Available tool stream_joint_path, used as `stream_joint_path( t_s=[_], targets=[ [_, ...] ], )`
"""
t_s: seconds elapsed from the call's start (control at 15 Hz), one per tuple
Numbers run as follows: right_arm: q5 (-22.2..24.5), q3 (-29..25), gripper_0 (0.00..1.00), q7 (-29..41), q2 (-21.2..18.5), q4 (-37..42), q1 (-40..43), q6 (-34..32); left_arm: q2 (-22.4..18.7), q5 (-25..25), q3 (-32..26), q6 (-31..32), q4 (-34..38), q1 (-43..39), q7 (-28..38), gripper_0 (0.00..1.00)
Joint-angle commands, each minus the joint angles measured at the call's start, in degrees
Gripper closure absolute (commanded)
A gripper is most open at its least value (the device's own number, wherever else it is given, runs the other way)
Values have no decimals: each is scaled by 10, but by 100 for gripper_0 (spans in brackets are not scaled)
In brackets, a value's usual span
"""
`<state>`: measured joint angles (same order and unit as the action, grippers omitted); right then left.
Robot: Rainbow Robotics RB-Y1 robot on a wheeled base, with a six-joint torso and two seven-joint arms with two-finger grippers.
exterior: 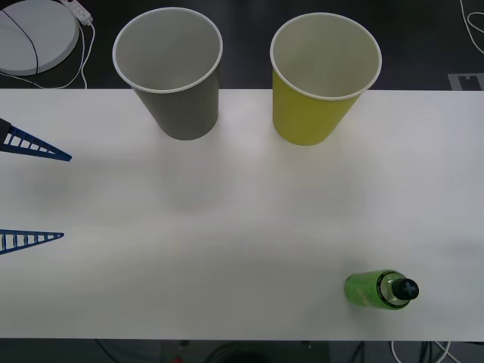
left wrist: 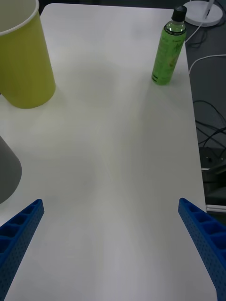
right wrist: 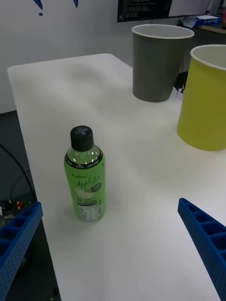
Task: Put the can into the green bin and the plastic bottle into the gray bin
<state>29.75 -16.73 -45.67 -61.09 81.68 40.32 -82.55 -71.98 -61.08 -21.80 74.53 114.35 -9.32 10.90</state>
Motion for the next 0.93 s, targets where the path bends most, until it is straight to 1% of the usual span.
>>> stream_joint_path(
  t_s=[0.07, 0.47, 0.8, 0.93],
  targets=[
    [-32, 54, 0, -45, 0, -28, -3, 13, 0, 0, 0, 0, 0, 0, 0, 0],
    [-121, 170, 0, -137, 0, -71, -19, 49, 0, 0, 0, 0, 0, 0, 0, 0],
    [-123, 198, 0, -148, 2, -93, -27, 49, 0, 0, 0, 0, 0, 0, 0, 0],
    [-130, 221, 0, -149, 3, -92, -33, 52, 0, 0, 0, 0, 0, 0, 0, 0]
  ],
)
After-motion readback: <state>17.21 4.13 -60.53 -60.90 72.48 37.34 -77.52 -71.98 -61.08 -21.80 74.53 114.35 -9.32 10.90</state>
